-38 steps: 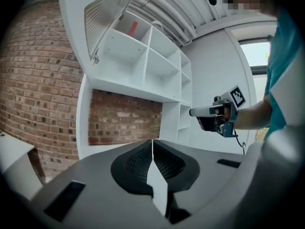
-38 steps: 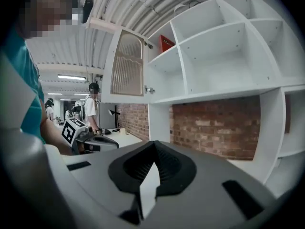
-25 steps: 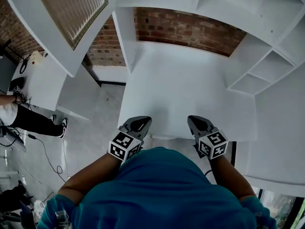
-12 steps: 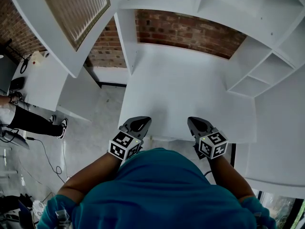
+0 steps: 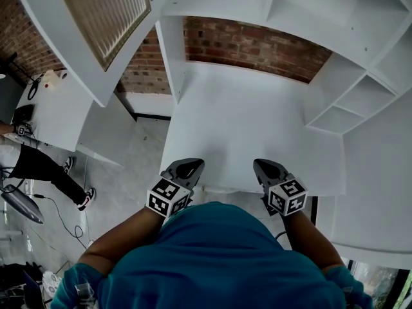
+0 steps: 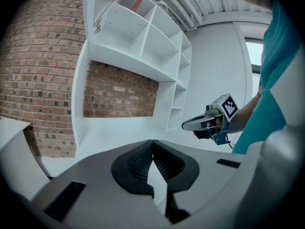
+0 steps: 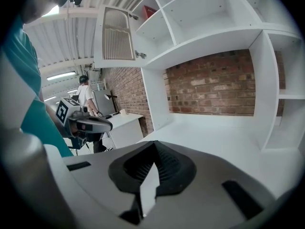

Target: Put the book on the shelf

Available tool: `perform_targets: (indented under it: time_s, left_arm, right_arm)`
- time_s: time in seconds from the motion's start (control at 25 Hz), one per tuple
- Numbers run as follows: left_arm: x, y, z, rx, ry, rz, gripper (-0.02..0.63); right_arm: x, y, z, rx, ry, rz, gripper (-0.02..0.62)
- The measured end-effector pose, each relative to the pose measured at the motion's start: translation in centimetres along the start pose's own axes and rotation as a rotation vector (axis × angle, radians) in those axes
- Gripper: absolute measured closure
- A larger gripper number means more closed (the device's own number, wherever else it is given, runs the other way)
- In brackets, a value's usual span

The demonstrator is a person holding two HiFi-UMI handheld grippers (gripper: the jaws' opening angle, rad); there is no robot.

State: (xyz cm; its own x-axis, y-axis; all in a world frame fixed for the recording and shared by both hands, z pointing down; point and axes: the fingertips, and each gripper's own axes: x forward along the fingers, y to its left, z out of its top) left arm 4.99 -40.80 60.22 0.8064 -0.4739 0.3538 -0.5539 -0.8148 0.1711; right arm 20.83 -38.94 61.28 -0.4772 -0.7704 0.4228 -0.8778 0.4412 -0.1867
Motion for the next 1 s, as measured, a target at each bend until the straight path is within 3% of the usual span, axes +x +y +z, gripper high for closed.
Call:
perform_targets:
  time_s: [1.0]
  left_arm:
    - [-0.4,0.7,1.2,-0.017,-0.030,0.012,0.589]
  right_arm:
    - [-0.3,0.4,1.1,-0.027,0.001,0.018,0.575]
